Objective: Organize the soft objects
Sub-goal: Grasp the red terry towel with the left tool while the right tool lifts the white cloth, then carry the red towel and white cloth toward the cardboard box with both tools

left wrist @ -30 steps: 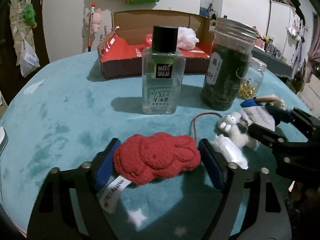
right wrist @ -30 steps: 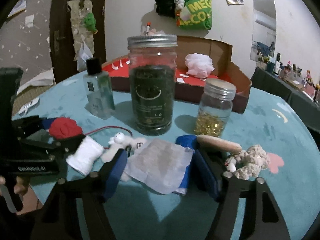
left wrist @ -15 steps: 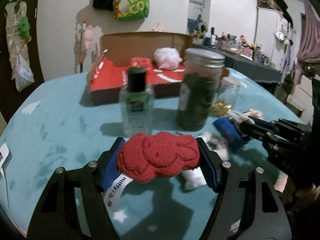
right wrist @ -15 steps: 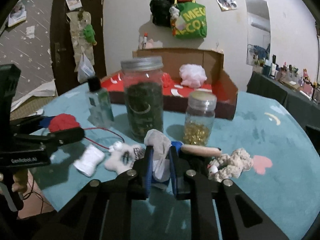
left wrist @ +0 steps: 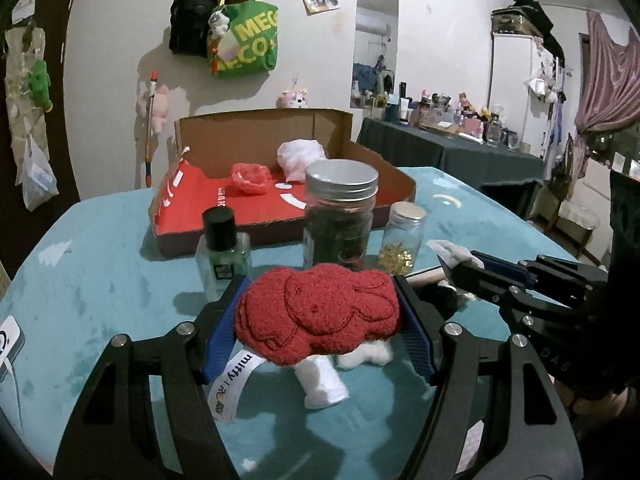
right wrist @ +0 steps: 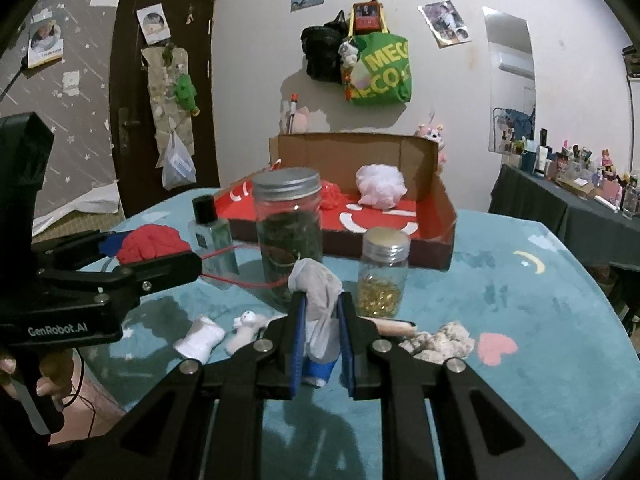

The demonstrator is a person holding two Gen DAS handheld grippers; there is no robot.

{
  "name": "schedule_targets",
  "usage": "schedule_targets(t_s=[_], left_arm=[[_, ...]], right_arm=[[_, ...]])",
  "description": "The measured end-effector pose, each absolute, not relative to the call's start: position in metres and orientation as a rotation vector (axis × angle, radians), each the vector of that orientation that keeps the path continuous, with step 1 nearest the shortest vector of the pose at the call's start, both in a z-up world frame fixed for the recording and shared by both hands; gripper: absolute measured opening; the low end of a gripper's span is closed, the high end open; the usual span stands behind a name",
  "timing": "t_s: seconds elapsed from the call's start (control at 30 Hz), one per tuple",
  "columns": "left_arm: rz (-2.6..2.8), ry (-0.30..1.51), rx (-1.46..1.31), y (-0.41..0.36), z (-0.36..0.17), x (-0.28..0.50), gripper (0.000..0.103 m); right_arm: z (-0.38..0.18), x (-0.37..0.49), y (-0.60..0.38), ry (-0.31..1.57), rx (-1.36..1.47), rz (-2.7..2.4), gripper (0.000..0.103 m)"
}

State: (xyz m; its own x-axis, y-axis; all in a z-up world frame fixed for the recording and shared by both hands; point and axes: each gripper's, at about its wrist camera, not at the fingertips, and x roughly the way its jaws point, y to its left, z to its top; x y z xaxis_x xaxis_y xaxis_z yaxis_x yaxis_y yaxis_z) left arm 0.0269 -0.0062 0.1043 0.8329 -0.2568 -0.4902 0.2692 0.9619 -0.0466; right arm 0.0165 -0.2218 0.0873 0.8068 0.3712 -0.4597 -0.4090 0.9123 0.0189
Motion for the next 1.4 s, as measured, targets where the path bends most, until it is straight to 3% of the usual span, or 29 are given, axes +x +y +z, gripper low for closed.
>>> schedule_targets(t_s=[0.27,0.73,1.4], left_arm=[[-0.296,0.495,0.043,-0.014,0.106,0.020,0.069],[-0.283,0.633,0.023,-0.013,0.054,0.038,0.069],[-0.172,0.596,-0.004,0.038,0.076,0.037,0.069]], right_arm=[[0.090,0.013,-0.233,0.463,-0.062,0.407,0.017],[0.056,0.018,-0.220,0.539,-0.077,0.418,0.017],[0.070,0.021,-0.254,0.525,-0.047,0.337,0.017]])
